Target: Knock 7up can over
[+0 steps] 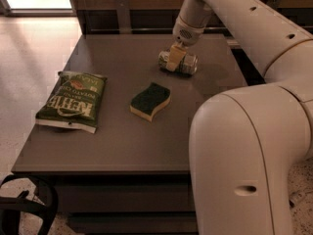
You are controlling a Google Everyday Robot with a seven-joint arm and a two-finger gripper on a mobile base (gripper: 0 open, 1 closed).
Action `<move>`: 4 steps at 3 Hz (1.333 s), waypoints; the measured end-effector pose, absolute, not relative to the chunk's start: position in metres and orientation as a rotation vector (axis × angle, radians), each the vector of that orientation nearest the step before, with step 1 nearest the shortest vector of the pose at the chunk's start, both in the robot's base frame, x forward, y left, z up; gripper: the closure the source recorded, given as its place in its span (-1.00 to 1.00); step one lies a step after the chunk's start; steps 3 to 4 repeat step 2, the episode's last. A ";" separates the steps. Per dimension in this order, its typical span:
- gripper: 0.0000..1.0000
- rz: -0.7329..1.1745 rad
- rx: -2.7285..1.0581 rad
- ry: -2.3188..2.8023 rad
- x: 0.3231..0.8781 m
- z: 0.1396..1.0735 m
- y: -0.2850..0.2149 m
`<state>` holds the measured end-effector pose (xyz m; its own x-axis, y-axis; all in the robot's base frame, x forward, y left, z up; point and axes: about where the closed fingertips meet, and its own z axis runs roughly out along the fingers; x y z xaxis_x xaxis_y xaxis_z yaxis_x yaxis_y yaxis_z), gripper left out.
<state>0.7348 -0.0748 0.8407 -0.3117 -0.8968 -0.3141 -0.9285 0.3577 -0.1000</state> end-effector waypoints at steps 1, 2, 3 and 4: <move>-1.00 0.144 -1.615 2.311 0.735 0.838 -0.074; -1.00 0.144 -1.615 2.311 0.735 0.838 -0.073; -1.00 0.144 -1.615 2.311 0.735 0.838 -0.073; -1.00 0.144 -1.615 2.311 0.735 0.838 -0.073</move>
Offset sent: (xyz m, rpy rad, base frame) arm 0.0007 0.0012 -0.0026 -0.0001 0.0023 0.0011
